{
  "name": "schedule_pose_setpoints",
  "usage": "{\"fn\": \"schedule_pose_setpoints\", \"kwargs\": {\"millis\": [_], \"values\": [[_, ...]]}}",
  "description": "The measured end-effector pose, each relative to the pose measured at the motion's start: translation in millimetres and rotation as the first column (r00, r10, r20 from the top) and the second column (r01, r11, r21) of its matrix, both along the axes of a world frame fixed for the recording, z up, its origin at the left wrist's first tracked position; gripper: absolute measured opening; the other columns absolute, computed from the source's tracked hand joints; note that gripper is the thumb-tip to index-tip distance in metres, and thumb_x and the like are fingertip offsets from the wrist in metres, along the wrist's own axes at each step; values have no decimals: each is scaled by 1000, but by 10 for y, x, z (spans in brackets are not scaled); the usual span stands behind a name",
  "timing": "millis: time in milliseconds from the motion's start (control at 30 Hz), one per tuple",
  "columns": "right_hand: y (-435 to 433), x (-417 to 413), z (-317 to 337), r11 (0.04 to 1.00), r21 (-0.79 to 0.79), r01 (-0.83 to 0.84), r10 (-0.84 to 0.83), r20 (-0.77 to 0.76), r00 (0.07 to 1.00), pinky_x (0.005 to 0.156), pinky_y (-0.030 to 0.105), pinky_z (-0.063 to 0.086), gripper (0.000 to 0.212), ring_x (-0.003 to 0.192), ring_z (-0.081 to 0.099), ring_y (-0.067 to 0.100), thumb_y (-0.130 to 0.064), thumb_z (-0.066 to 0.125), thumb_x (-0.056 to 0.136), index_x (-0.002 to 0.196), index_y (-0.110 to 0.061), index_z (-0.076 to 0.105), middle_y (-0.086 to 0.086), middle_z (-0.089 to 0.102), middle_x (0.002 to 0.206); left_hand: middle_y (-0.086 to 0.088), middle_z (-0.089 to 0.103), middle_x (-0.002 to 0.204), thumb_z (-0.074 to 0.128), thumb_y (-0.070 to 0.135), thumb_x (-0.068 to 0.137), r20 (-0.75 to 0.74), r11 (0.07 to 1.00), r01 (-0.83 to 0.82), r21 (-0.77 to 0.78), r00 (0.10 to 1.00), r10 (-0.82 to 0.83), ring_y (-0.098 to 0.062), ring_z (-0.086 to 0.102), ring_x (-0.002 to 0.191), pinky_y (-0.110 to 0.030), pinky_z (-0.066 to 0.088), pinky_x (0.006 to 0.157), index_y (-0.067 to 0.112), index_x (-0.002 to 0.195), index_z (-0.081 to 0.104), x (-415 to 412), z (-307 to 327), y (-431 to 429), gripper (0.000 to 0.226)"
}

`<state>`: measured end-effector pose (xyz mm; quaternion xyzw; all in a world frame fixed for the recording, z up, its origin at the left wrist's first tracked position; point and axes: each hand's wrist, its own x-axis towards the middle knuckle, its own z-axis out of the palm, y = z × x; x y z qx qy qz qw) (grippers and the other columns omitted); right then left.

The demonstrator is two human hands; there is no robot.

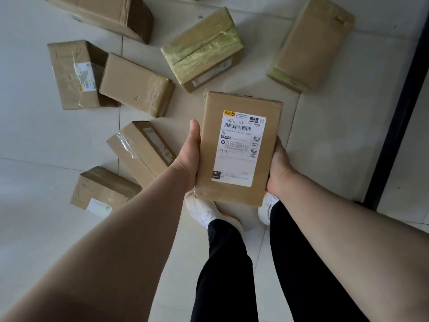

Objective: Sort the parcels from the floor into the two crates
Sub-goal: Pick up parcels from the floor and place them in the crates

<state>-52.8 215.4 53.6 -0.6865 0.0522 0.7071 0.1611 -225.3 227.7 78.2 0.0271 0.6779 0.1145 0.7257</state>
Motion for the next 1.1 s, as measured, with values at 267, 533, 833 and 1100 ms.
{"fn": "schedule_pose_setpoints", "kwargs": {"millis": [267, 533, 833, 1100], "values": [[62, 89, 858, 991, 69, -112, 118, -77, 990, 103, 48, 46, 80, 111, 67, 27, -90, 33, 73, 111, -32, 73, 3, 73, 114, -8, 74, 115, 16, 85, 84, 69, 998, 26, 59, 997, -30, -29, 69, 110, -50, 51, 101, 29, 113, 74, -85, 791, -5, 85], [250, 226, 2106, 941, 256, -220, 277, -213, 937, 111, 50, 38, 84, 124, 58, 26, -92, 39, 66, 125, -38, 64, 2, 67, 127, -11, 69, 126, 30, 92, 75, 96, 981, 58, 186, 992, -76, -33, 62, 122, -55, 42, 109, 32, 116, 74, -219, 1935, 149, 84], [552, 338, 3438, 921, 284, -268, 336, -225, 915, 112, 64, 26, 109, 137, 32, 48, -98, 40, 57, 135, -23, 54, 24, 41, 145, -20, 52, 143, 47, 95, 64, 206, 966, 1, 257, 977, -56, -45, 51, 129, -60, 36, 112, 22, 130, 64, -199, 3202, 180, 99], [585, 607, 4331, 893, 339, -296, 378, -208, 902, 96, 46, 41, 125, 105, 47, 47, -99, 45, 53, 141, -11, 36, 33, 24, 146, -10, 53, 142, 45, 96, 64, 191, 955, 42, 293, 976, -102, -37, 52, 123, -59, 32, 114, 21, 137, 58, -29, 3980, 186, 106]]}}
